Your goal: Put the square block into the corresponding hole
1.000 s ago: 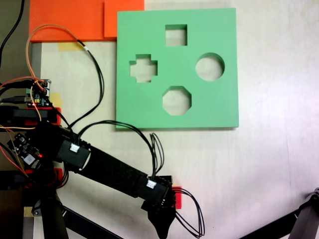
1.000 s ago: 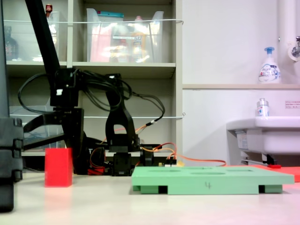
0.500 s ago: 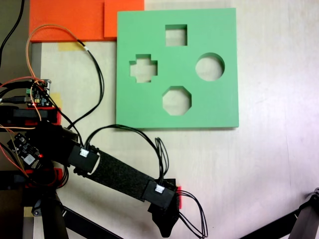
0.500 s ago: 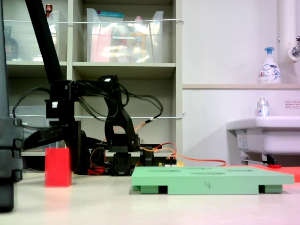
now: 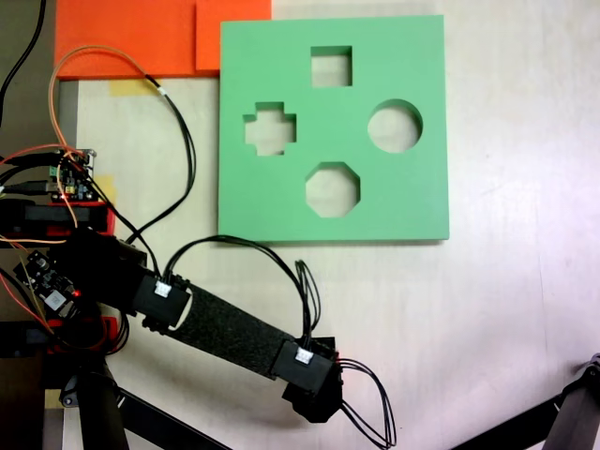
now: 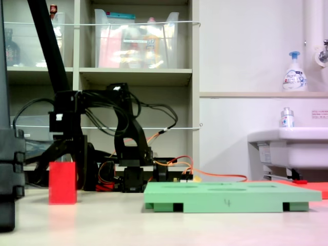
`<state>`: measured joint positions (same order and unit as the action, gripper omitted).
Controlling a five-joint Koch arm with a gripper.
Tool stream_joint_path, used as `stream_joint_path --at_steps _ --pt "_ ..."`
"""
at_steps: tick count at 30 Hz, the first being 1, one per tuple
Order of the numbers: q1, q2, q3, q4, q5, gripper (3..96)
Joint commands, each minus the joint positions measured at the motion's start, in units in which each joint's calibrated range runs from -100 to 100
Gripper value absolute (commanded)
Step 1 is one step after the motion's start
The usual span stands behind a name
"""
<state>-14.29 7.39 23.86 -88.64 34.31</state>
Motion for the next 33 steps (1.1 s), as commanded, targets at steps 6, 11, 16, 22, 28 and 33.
stream_joint_path --at_steps 6,11,16,22,28,33 --pt "-0.34 -0.82 -3.02 2.51 0.10 32.7" --pt "-0.68 -3.48 -5.12 0.58 0.88 16.7" --pt "-0.68 -7.25 -5.02 -3.85 2.44 16.7" --pt "-0.15 -21.35 -4.72 -11.36 5.91 16.7" --pt "5.71 -44.82 -0.63 -11.36 14.02 17.1" --pt "15.82 -53.62 0.86 -11.36 23.00 19.6"
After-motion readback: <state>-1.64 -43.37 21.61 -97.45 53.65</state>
